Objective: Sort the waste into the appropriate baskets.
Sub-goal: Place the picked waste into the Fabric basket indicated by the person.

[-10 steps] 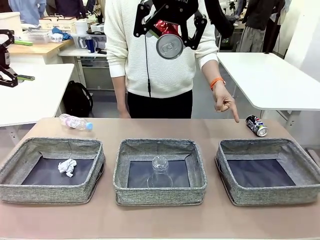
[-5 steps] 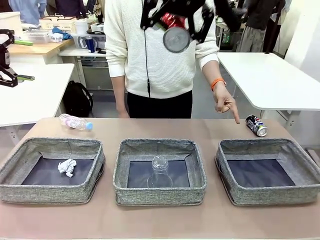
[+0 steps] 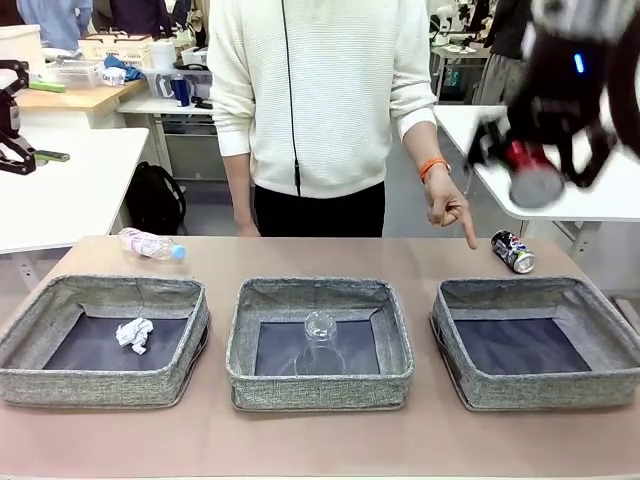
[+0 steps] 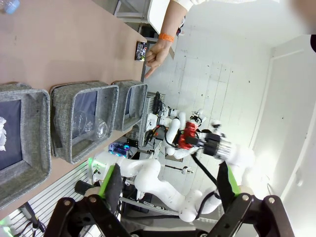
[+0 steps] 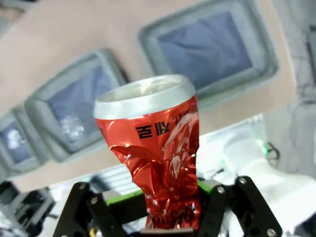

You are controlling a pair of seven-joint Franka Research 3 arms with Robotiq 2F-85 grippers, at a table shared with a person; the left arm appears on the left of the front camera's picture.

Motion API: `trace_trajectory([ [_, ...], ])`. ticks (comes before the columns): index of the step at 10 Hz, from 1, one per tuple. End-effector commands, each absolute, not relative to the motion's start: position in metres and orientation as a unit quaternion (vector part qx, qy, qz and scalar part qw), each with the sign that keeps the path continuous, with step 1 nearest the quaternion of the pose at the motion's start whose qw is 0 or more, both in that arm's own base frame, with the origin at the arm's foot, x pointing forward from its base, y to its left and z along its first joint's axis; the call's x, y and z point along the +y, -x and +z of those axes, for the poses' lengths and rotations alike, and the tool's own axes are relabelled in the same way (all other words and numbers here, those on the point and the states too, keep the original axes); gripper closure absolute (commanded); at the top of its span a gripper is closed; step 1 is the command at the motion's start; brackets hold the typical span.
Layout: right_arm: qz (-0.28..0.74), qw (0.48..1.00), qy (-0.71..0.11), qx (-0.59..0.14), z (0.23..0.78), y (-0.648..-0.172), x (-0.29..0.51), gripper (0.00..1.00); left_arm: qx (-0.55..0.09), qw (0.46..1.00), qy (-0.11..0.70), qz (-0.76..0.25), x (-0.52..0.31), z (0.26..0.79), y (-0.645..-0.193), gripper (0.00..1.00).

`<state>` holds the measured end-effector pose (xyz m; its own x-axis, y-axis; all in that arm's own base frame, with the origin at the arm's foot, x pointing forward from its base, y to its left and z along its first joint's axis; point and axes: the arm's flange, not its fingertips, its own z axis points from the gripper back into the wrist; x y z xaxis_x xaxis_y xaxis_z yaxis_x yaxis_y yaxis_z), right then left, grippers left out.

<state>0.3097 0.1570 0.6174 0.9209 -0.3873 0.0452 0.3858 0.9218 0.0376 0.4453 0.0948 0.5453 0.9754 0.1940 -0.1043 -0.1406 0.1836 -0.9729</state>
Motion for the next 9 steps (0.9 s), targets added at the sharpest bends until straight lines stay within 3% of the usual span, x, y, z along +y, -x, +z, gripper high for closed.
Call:
trace_trajectory([
  [1, -0.263, 0.964, -0.039, 0.006, 0.544, -0.306, 0.126, 0.90, -0.022, 0.765, 0.635, 0.105, 0.095, 0.548, -0.444, 0.00],
  [2, -0.347, 0.936, -0.046, 0.031, 0.527, -0.311, 0.126, 0.90, -0.022, 0.765, 0.635, 0.105, 0.095, 0.548, -0.444, 0.00],
  [3, -0.226, 0.974, -0.014, 0.002, 0.570, -0.308, 0.134, 0.90, -0.022, 0.765, 0.635, 0.105, 0.095, 0.548, -0.444, 0.00],
  [5, -0.226, 0.974, -0.014, 0.002, 0.570, -0.308, 0.134, 0.90, -0.022, 0.765, 0.635, 0.105, 0.095, 0.548, -0.444, 0.00],
  [6, -0.263, 0.965, -0.015, 0.019, 0.538, -0.308, 0.122, 0.90, -0.022, 0.765, 0.635, 0.105, 0.095, 0.548, -0.444, 0.00],
  [9, -0.214, 0.975, -0.003, 0.065, 0.494, -0.358, 0.095, 0.90, -0.022, 0.765, 0.635, 0.105, 0.095, 0.548, -0.444, 0.00],
])
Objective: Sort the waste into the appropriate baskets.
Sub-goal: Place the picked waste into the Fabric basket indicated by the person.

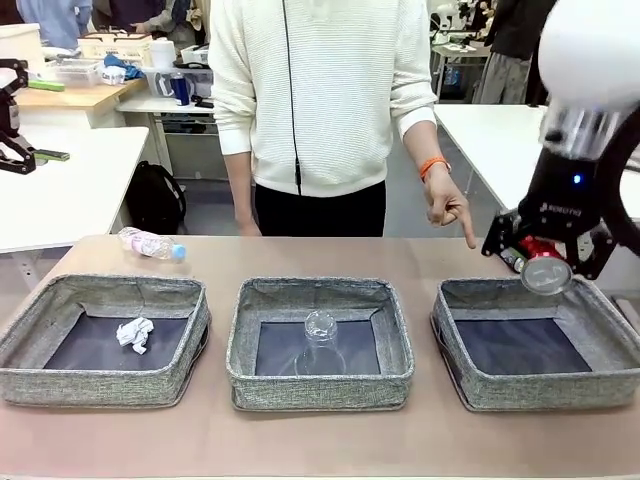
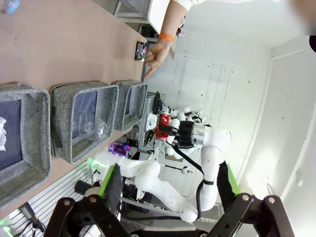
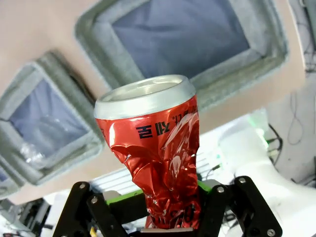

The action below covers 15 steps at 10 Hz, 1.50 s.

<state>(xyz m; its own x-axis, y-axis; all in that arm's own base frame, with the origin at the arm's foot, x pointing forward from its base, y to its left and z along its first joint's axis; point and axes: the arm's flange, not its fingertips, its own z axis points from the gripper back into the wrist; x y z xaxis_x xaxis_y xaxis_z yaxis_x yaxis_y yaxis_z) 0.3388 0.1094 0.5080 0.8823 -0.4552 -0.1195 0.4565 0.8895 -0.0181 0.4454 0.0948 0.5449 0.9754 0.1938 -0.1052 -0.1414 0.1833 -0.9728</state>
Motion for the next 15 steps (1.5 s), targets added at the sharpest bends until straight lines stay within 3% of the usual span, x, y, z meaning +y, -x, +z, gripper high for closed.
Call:
trace_trajectory([
  [1, -0.207, 0.976, 0.011, 0.071, 0.476, -0.364, 0.084, 0.90, -0.022, 0.765, 0.635, 0.105, 0.095, 0.548, -0.444, 0.00],
  [6, -0.225, 0.971, -0.001, 0.083, 0.450, -0.367, 0.066, 0.90, -0.022, 0.765, 0.635, 0.105, 0.095, 0.548, -0.444, 0.00],
  [7, -0.231, 0.970, -0.001, 0.079, 0.448, -0.370, 0.066, 0.54, -0.022, 0.765, 0.635, 0.105, 0.095, 0.548, -0.444, 0.00],
  [8, -0.229, 0.971, -0.004, 0.072, 0.449, -0.369, 0.066, 0.31, -0.022, 0.765, 0.635, 0.105, 0.095, 0.548, -0.444, 0.00],
  [9, -0.234, 0.970, -0.006, 0.069, 0.450, -0.369, 0.067, 0.00, -0.022, 0.765, 0.635, 0.105, 0.095, 0.548, -0.444, 0.00],
  [11, -0.237, 0.969, -0.012, 0.062, 0.452, -0.369, 0.066, 0.00, -0.022, 0.765, 0.635, 0.105, 0.095, 0.548, -0.444, 0.00],
  [12, -0.239, 0.969, -0.011, 0.060, 0.452, -0.369, 0.066, 0.08, -0.022, 0.765, 0.635, 0.105, 0.095, 0.548, -0.444, 0.00],
  [13, -0.240, 0.969, -0.012, 0.056, 0.452, -0.369, 0.067, 0.00, -0.022, 0.765, 0.635, 0.105, 0.095, 0.548, -0.444, 0.00],
  [15, -0.239, 0.969, -0.016, 0.054, 0.453, -0.369, 0.067, 0.00, -0.022, 0.765, 0.635, 0.105, 0.095, 0.548, -0.444, 0.00],
])
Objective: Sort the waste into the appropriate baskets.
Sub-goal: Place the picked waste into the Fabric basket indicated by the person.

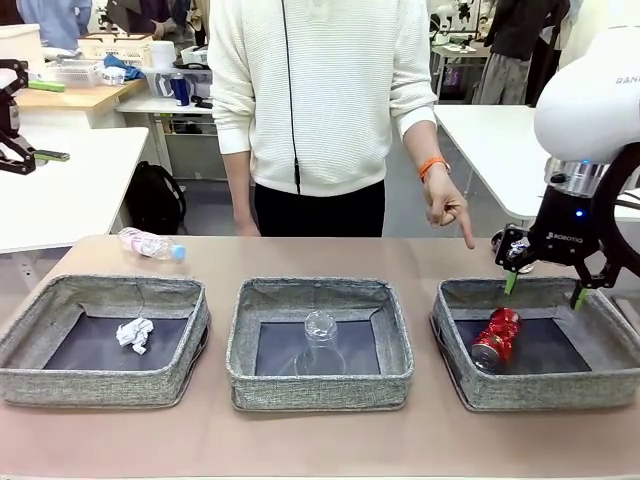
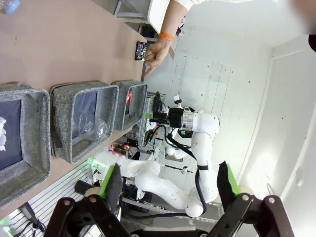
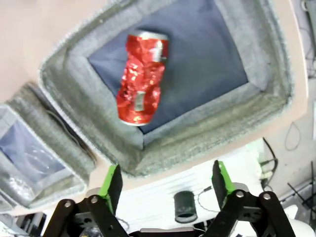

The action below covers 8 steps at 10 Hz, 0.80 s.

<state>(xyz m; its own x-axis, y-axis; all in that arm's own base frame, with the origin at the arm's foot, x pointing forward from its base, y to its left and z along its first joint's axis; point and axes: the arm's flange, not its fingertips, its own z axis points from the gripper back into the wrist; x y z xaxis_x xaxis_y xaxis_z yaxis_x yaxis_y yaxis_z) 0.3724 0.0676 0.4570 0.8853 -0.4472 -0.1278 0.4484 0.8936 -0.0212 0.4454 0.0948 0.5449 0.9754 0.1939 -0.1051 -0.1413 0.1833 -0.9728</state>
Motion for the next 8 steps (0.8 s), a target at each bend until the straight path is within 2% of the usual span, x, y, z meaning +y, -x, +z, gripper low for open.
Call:
trace_trajectory([
  [1, -0.239, 0.969, -0.017, 0.055, 0.453, -0.369, 0.068, 0.00, -0.022, 0.765, 0.635, 0.105, 0.095, 0.548, -0.444, 0.00],
  [3, -0.219, 0.972, -0.060, 0.067, 0.461, -0.366, 0.071, 0.00, -0.022, 0.765, 0.635, 0.105, 0.095, 0.548, -0.444, 0.00],
  [4, -0.180, 0.965, -0.165, 0.093, 0.475, -0.364, 0.073, 0.00, -0.022, 0.765, 0.635, 0.105, 0.095, 0.548, -0.444, 0.00],
  [5, -0.085, 0.940, -0.302, 0.131, 0.490, -0.357, 0.071, 0.00, -0.022, 0.765, 0.635, 0.105, 0.095, 0.548, -0.444, 0.00],
  [6, 0.069, 0.866, -0.468, 0.164, 0.505, -0.349, 0.060, 0.00, -0.022, 0.765, 0.635, 0.105, 0.095, 0.548, -0.444, 0.00],
  [7, 0.126, 0.797, -0.571, 0.150, 0.511, -0.345, 0.051, 0.00, -0.022, 0.765, 0.635, 0.105, 0.095, 0.548, -0.444, 0.00],
  [8, 0.139, 0.785, -0.596, 0.101, 0.510, -0.342, 0.050, 0.00, -0.022, 0.765, 0.635, 0.105, 0.095, 0.548, -0.444, 0.00],
])
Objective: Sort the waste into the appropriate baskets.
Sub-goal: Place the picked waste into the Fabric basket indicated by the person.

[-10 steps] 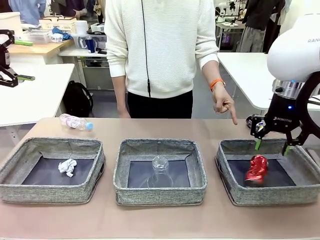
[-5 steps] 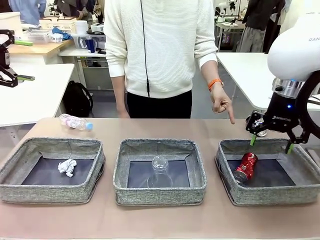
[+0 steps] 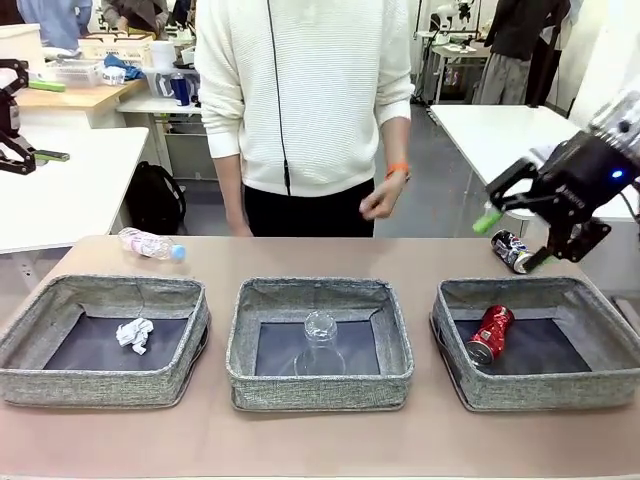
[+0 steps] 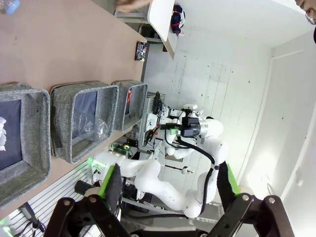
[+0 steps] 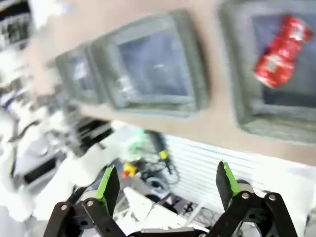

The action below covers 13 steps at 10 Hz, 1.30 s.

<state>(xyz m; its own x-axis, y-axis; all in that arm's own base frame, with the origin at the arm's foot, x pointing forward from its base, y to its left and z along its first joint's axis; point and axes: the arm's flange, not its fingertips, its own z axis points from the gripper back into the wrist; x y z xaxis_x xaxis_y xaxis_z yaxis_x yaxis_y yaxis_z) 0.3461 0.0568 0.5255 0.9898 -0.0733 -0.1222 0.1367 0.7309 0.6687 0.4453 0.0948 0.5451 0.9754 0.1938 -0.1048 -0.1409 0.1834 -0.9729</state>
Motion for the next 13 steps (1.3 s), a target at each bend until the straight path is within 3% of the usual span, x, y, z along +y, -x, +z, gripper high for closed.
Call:
trace_trajectory([
  [1, 0.152, 0.736, -0.658, 0.047, 0.507, -0.343, 0.049, 0.00, -0.022, 0.765, 0.635, 0.105, 0.095, 0.548, -0.444, 0.00],
  [3, 0.107, 0.709, -0.697, 0.013, 0.499, -0.353, 0.059, 0.00, -0.022, 0.765, 0.635, 0.105, 0.095, 0.548, -0.444, 0.00],
  [5, 0.099, 0.688, -0.719, 0.022, 0.499, -0.362, 0.065, 0.00, -0.022, 0.765, 0.635, 0.105, 0.095, 0.548, -0.444, 0.00],
  [7, 0.026, 0.692, -0.718, 0.063, 0.511, -0.359, 0.054, 0.00, -0.022, 0.765, 0.635, 0.105, 0.095, 0.548, -0.444, 0.00],
  [9, -0.189, 0.726, -0.651, 0.118, 0.535, -0.351, 0.059, 0.00, -0.022, 0.765, 0.635, 0.105, 0.095, 0.548, -0.444, 0.00],
  [10, 0.016, 0.695, -0.716, 0.060, 0.499, -0.358, 0.055, 0.00, -0.022, 0.765, 0.635, 0.105, 0.095, 0.548, -0.444, 0.00],
  [13, 0.016, 0.695, -0.716, 0.060, 0.499, -0.358, 0.055, 0.00, -0.022, 0.765, 0.635, 0.105, 0.095, 0.548, -0.444, 0.00],
])
